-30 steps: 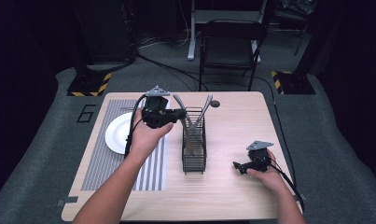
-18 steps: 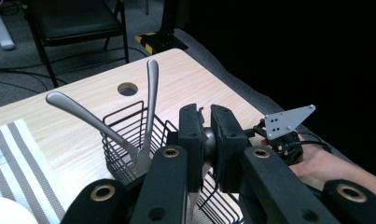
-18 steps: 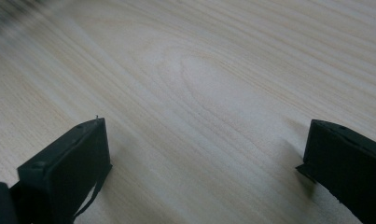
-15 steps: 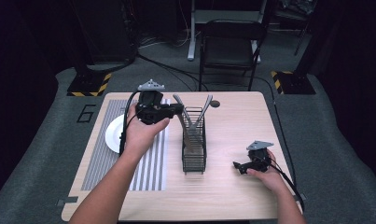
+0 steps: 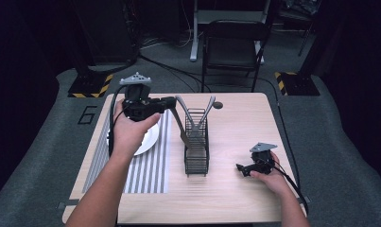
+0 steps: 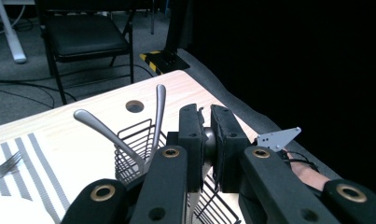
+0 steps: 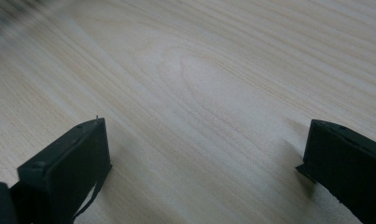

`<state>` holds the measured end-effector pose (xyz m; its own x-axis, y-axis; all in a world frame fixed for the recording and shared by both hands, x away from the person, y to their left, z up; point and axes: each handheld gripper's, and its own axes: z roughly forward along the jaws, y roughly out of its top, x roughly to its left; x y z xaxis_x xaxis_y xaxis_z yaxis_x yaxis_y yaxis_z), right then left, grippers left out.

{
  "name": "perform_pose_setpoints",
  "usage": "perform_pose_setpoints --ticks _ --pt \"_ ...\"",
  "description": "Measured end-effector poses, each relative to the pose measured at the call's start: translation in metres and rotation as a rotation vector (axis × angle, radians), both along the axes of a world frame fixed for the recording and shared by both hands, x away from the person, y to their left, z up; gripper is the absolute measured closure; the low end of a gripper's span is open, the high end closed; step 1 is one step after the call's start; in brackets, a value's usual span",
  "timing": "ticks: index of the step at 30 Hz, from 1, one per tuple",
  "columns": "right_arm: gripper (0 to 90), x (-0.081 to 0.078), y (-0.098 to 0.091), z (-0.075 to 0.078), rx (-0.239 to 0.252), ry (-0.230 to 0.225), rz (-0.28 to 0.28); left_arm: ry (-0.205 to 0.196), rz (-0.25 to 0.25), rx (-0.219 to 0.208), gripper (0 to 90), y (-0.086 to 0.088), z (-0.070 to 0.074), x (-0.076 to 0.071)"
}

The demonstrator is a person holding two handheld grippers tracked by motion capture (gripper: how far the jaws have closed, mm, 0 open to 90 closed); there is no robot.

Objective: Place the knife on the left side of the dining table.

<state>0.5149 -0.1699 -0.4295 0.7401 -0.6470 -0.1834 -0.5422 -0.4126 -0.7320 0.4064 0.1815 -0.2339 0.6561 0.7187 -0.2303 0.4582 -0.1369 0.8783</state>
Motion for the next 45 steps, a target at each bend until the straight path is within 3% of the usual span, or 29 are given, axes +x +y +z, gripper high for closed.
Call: perform_pose_setpoints --ticks 14,19,33,45 --pt "0.0 0.0 0.0 0.0 -0.005 0.0 0.002 -0.035 0.047 -0.036 83.5 0.037 0.014 -0.01" --pt "0.0 0.0 0.0 0.0 -0.004 0.0 0.002 -0.012 0.079 -0.05 83.5 0.049 0.004 -0.007" --pt "0.0 0.0 0.0 0.0 -0.004 0.001 0.001 0.094 0.157 -0.086 83.5 0.072 -0.05 0.007" --pt "0.0 0.0 0.0 0.0 -0.009 0.0 0.007 0.135 0.216 -0.089 83.5 0.092 -0.079 0.005"
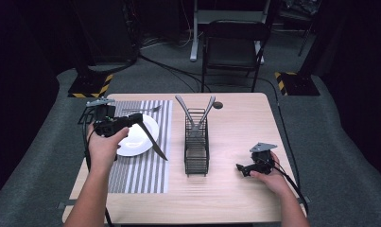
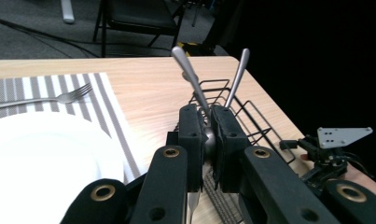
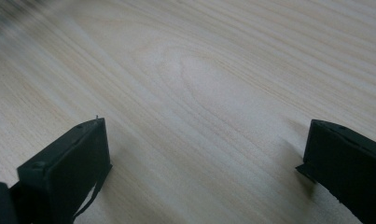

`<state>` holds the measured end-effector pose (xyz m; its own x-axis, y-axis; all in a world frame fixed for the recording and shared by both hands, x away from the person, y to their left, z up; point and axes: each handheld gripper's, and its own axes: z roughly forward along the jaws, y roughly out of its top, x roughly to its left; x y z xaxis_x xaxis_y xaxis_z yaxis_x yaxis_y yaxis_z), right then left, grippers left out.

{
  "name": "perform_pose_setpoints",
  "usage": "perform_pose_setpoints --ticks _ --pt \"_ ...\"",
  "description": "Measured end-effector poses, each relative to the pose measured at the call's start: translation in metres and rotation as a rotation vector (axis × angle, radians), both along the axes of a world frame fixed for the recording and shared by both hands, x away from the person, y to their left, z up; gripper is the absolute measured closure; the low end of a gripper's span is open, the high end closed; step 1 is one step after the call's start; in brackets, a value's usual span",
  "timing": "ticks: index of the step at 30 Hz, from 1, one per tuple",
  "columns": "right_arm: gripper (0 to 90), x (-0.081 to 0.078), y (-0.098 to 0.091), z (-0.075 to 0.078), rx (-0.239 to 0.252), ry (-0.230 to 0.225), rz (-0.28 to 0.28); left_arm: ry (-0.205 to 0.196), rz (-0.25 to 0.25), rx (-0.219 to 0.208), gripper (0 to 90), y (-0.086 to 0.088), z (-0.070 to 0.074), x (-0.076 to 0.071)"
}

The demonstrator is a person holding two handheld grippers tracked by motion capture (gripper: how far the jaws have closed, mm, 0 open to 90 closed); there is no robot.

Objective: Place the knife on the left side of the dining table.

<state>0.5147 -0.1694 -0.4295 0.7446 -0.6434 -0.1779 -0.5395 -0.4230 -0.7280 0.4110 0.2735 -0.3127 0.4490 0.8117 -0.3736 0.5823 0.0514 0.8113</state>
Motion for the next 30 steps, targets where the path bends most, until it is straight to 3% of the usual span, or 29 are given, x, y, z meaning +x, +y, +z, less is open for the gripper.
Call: perform_pose_setpoints --ticks 16,30 --pt "0.0 0.0 0.0 0.0 0.004 0.0 -0.004 0.044 0.051 0.007 83.5 0.014 -0.027 0.005" --pt "0.0 0.0 0.0 0.0 0.004 0.0 -0.005 0.049 0.102 0.01 83.5 0.022 -0.042 0.006"
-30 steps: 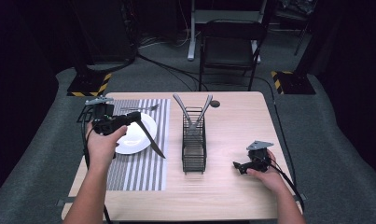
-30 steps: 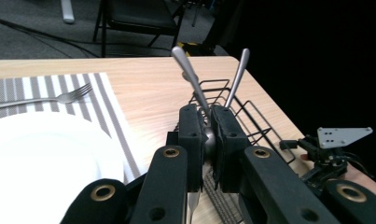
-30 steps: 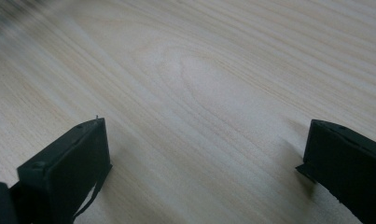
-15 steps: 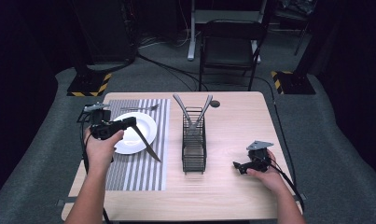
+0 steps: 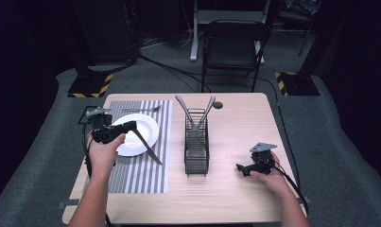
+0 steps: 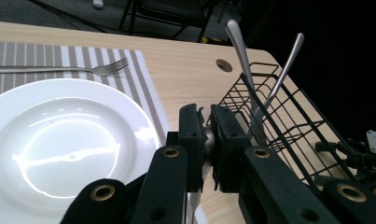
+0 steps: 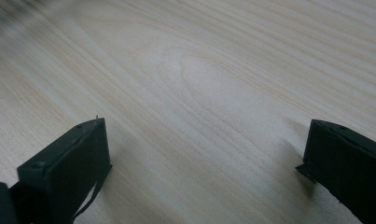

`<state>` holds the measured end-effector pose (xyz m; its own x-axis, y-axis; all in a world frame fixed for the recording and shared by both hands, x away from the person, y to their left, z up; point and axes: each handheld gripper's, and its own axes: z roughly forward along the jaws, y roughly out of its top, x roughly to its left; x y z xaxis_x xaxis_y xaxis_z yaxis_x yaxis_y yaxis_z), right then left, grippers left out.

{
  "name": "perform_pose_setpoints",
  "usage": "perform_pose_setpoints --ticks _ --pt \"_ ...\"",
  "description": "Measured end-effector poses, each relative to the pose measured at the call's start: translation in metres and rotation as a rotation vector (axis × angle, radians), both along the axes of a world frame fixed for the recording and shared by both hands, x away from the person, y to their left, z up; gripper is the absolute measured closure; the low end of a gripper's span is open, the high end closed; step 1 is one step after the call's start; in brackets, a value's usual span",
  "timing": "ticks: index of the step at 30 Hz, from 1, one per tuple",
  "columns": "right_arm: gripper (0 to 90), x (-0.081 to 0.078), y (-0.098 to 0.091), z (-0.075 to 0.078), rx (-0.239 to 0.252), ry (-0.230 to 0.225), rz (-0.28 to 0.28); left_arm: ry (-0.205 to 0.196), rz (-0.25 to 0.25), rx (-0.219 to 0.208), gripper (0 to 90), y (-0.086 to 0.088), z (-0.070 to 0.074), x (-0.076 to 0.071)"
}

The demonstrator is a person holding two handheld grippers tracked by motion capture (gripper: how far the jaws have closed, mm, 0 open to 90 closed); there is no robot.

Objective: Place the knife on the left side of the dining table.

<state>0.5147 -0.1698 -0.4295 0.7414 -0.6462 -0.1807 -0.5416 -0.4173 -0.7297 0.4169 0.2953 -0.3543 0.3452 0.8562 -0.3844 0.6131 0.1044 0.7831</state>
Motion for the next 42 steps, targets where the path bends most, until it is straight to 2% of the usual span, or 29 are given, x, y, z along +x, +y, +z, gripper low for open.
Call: perform_pose_setpoints --ticks 9,17,30,42 --pt "0.0 0.0 0.0 0.0 -0.001 0.0 0.0 0.003 0.088 0.008 81.5 0.021 -0.013 -0.01" --pt "0.0 0.0 0.0 0.0 -0.004 0.0 0.002 0.007 0.163 -0.018 79.9 0.037 -0.028 -0.017" --pt "0.0 0.0 0.0 0.0 -0.004 0.0 0.002 0.031 0.224 -0.043 77.9 0.058 -0.047 -0.024" --pt "0.0 0.0 0.0 0.0 -0.005 -0.001 0.0 0.065 0.282 -0.09 76.5 0.077 -0.071 -0.031"
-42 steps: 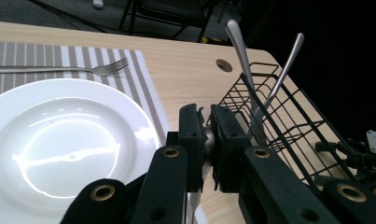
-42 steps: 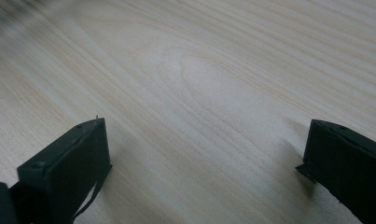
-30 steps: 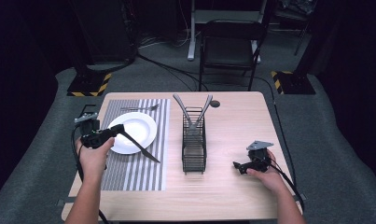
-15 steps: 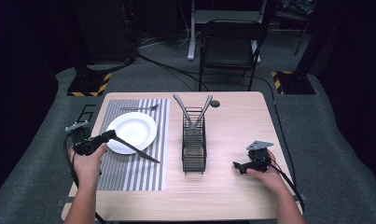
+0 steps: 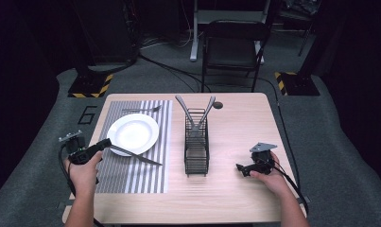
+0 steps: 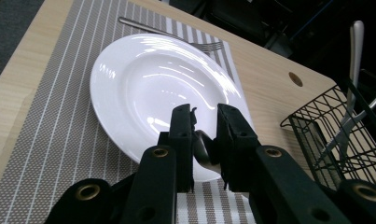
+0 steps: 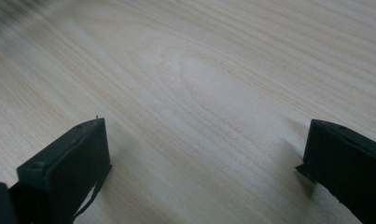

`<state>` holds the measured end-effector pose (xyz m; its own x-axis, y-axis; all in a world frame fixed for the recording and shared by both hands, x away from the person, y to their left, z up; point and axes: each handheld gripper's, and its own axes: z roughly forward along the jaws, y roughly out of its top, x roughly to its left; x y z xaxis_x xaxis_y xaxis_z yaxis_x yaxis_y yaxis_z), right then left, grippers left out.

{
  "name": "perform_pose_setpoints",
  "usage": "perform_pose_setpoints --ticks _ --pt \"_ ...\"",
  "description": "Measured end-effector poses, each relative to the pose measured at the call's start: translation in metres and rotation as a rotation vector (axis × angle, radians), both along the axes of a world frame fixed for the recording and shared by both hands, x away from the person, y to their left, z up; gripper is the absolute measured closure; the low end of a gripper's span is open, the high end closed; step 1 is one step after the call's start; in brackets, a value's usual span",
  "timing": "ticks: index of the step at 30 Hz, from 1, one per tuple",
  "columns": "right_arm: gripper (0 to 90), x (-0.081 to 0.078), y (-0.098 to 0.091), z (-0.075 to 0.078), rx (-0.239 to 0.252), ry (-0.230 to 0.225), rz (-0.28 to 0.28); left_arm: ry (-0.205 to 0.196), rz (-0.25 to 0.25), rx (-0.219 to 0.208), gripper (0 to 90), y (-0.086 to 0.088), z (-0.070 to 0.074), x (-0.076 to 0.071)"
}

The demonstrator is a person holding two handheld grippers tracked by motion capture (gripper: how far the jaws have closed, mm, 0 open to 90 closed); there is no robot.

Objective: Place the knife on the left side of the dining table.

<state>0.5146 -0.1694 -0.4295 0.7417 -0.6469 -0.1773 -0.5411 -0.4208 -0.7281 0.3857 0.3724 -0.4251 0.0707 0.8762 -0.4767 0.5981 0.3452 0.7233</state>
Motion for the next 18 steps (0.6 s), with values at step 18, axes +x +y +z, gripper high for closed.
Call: perform_pose_setpoints --ticks 18 --pt "0.0 0.0 0.0 0.0 0.001 0.0 -0.001 0.047 0.066 -0.068 74.9 0.019 -0.031 -0.004"
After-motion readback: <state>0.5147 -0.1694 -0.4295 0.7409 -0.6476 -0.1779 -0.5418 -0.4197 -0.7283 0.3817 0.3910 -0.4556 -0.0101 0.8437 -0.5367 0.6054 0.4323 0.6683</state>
